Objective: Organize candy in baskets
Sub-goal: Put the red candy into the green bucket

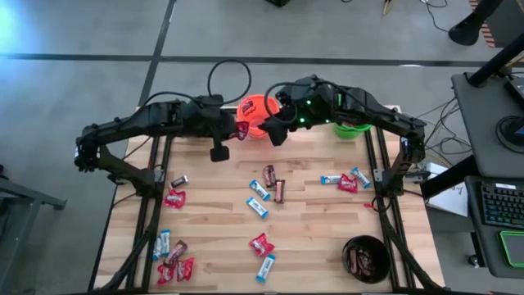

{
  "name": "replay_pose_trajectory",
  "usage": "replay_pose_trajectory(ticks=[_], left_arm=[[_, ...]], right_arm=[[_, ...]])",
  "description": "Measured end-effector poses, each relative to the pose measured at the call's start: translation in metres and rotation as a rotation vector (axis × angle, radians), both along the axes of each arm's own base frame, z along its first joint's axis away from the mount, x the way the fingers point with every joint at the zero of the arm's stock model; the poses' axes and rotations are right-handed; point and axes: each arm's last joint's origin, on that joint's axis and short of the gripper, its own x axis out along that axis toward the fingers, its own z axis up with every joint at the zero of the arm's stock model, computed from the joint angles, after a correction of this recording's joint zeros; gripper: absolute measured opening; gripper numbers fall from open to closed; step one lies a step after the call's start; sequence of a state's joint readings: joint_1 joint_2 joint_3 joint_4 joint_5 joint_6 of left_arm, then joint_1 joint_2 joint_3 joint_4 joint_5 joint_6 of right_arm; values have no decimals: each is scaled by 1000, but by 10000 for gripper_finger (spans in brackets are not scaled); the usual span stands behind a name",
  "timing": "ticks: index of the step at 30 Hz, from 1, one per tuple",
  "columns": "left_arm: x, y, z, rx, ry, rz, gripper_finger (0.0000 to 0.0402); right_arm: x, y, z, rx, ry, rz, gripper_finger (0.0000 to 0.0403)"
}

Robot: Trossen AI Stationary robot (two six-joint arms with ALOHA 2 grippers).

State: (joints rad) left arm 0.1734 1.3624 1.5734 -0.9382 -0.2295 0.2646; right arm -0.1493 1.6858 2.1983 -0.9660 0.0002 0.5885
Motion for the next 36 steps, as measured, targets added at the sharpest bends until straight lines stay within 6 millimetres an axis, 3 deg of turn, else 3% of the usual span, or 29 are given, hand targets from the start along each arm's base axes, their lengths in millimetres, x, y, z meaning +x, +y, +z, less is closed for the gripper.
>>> replay_pose_trajectory(ticks=[14,36], left_arm=[[7,1,11,66,-112,-23,0],[9,1,17,91,-167,-68,0]], right_arm=[[30,-5,-25,5,44,-34,182],[39,-21,-27,-87,7,-79,171]])
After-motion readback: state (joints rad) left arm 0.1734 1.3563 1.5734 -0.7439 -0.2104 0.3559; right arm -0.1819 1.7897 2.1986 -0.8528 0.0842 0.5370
